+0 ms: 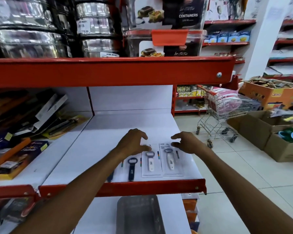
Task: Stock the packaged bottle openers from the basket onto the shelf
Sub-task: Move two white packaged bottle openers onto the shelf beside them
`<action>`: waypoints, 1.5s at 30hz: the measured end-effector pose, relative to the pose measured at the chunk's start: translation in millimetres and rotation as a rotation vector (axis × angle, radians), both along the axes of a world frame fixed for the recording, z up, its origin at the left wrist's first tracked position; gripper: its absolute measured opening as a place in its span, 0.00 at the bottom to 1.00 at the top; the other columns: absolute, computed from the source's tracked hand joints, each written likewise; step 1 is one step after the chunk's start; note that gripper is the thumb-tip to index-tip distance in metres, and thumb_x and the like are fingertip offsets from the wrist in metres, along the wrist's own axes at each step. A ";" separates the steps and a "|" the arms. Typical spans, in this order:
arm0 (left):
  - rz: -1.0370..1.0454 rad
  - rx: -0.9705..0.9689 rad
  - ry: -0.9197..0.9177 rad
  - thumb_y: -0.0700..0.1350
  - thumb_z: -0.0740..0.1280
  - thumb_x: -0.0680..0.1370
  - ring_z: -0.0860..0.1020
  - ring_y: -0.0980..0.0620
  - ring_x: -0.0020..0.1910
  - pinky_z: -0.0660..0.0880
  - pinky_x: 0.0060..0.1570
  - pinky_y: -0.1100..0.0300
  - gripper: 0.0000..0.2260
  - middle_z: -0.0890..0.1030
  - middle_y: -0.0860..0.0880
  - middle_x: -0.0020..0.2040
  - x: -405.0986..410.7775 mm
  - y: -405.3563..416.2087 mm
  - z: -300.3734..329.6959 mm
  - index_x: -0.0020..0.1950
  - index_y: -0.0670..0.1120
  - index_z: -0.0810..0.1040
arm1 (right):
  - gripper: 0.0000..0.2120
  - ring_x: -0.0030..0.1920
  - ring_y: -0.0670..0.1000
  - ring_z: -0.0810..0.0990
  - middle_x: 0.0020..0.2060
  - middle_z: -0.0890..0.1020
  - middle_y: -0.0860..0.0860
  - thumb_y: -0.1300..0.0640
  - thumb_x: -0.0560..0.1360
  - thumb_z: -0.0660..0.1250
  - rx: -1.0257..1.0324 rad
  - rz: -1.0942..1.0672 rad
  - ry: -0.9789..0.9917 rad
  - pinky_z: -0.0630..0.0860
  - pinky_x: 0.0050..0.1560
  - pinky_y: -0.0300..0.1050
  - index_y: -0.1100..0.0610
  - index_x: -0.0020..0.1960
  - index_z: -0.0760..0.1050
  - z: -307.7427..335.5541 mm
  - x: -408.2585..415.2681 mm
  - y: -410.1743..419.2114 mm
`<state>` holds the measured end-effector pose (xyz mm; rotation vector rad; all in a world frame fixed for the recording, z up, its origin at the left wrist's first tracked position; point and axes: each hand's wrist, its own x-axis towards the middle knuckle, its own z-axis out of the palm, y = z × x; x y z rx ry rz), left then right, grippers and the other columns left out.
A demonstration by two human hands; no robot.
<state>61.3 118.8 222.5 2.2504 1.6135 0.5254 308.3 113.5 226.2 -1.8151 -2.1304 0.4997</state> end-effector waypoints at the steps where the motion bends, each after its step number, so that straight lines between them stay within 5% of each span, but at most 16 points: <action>1: -0.042 -0.003 0.056 0.62 0.76 0.68 0.71 0.50 0.70 0.68 0.66 0.56 0.29 0.76 0.50 0.69 -1.7 -0.9 4.3 0.64 0.51 0.78 | 0.25 0.61 0.54 0.79 0.67 0.77 0.52 0.46 0.73 0.70 -0.015 0.038 0.010 0.73 0.62 0.45 0.55 0.66 0.75 3.0 -1.3 -5.7; 7: -0.213 -0.249 0.291 0.62 0.76 0.68 0.58 0.50 0.80 0.57 0.76 0.51 0.37 0.62 0.52 0.80 -0.9 -11.5 11.7 0.74 0.55 0.70 | 0.32 0.61 0.58 0.77 0.60 0.81 0.56 0.38 0.66 0.73 -0.153 0.185 -0.162 0.73 0.64 0.55 0.59 0.60 0.77 3.3 -9.6 -22.9; 12: -0.234 -0.234 0.282 0.61 0.75 0.70 0.60 0.51 0.79 0.58 0.76 0.51 0.35 0.64 0.53 0.79 1.2 -18.3 8.3 0.74 0.55 0.69 | 0.35 0.69 0.51 0.72 0.70 0.74 0.48 0.39 0.69 0.72 -0.204 0.207 -0.167 0.68 0.68 0.46 0.51 0.71 0.70 10.1 -6.7 -29.9; 23: -0.248 -0.221 0.262 0.62 0.75 0.70 0.66 0.48 0.76 0.63 0.73 0.50 0.35 0.67 0.52 0.78 0.2 -27.5 3.2 0.74 0.55 0.70 | 0.35 0.66 0.50 0.76 0.68 0.77 0.47 0.36 0.66 0.72 -0.152 0.236 -0.246 0.72 0.64 0.45 0.50 0.69 0.72 14.7 -9.3 -45.1; 28: -0.260 -0.226 0.244 0.63 0.75 0.68 0.68 0.49 0.75 0.66 0.73 0.48 0.35 0.69 0.53 0.77 -2.0 -28.9 0.9 0.73 0.55 0.72 | 0.35 0.59 0.56 0.80 0.58 0.83 0.53 0.33 0.63 0.72 -0.122 0.235 -0.271 0.76 0.61 0.57 0.54 0.62 0.78 15.5 -10.8 -49.5; 35: -0.257 -0.251 0.231 0.66 0.75 0.66 0.68 0.49 0.75 0.67 0.74 0.45 0.37 0.69 0.54 0.77 -5.1 -30.1 -0.7 0.73 0.56 0.71 | 0.37 0.58 0.58 0.80 0.57 0.83 0.55 0.32 0.62 0.72 -0.145 0.215 -0.279 0.77 0.60 0.58 0.56 0.60 0.78 17.5 -14.6 -50.4; 38: -0.254 -0.255 0.230 0.65 0.74 0.68 0.64 0.49 0.77 0.64 0.75 0.45 0.39 0.65 0.54 0.79 -11.1 -31.3 0.8 0.75 0.58 0.66 | 0.39 0.61 0.60 0.78 0.61 0.80 0.59 0.33 0.61 0.74 -0.153 0.175 -0.243 0.75 0.63 0.59 0.60 0.61 0.76 19.0 -17.0 -52.1; 45: -0.181 -0.243 0.251 0.66 0.76 0.65 0.64 0.49 0.77 0.66 0.73 0.48 0.44 0.62 0.55 0.80 -51.3 -39.7 11.9 0.77 0.59 0.63 | 0.36 0.73 0.51 0.67 0.74 0.68 0.48 0.36 0.68 0.71 -0.064 0.196 -0.090 0.64 0.74 0.51 0.47 0.71 0.68 12.3 -46.2 -55.9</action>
